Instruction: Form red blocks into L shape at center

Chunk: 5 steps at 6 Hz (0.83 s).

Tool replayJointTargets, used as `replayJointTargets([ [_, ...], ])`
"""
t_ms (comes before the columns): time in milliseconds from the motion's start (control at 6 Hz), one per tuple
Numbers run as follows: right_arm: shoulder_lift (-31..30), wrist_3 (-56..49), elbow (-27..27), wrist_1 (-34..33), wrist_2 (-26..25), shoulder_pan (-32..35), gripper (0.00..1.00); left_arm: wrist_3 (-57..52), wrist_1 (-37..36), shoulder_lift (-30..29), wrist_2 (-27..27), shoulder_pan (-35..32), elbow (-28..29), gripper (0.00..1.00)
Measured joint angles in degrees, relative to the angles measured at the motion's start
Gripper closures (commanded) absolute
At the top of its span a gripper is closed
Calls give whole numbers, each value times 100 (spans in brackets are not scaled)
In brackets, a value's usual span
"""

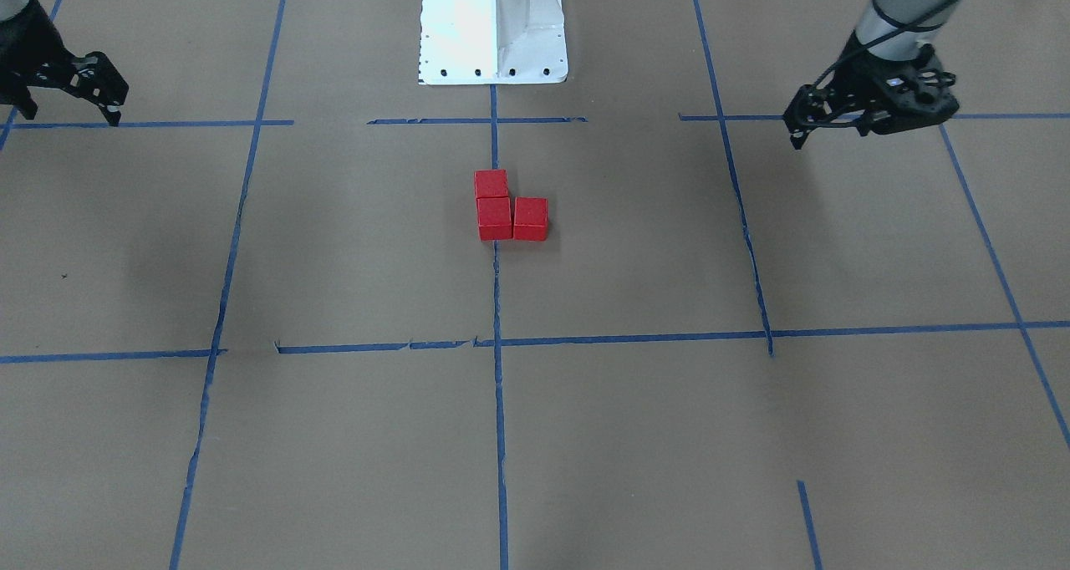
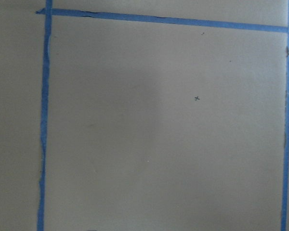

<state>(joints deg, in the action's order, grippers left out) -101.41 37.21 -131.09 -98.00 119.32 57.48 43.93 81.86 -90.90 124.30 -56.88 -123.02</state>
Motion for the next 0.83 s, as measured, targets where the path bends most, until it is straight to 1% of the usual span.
replayJointTargets([
  [167,-217,-761,98,-3,356,566,0,-1344,-26,52,347,-689,394,0],
  [333,-416,-1541,206,-6,707,1160,0,-2588,-61,73,495,-1289,771,0],
  [500,-533,-2329,433,-11,1002,1685,0,-3395,-81,86,567,-1745,1036,0],
  [667,-608,-3024,684,-18,1204,2098,0,-4013,-72,179,793,-2103,1274,0],
  [833,-696,-3461,804,-26,1285,2393,0,-4646,-63,312,1100,-2502,1503,0],
])
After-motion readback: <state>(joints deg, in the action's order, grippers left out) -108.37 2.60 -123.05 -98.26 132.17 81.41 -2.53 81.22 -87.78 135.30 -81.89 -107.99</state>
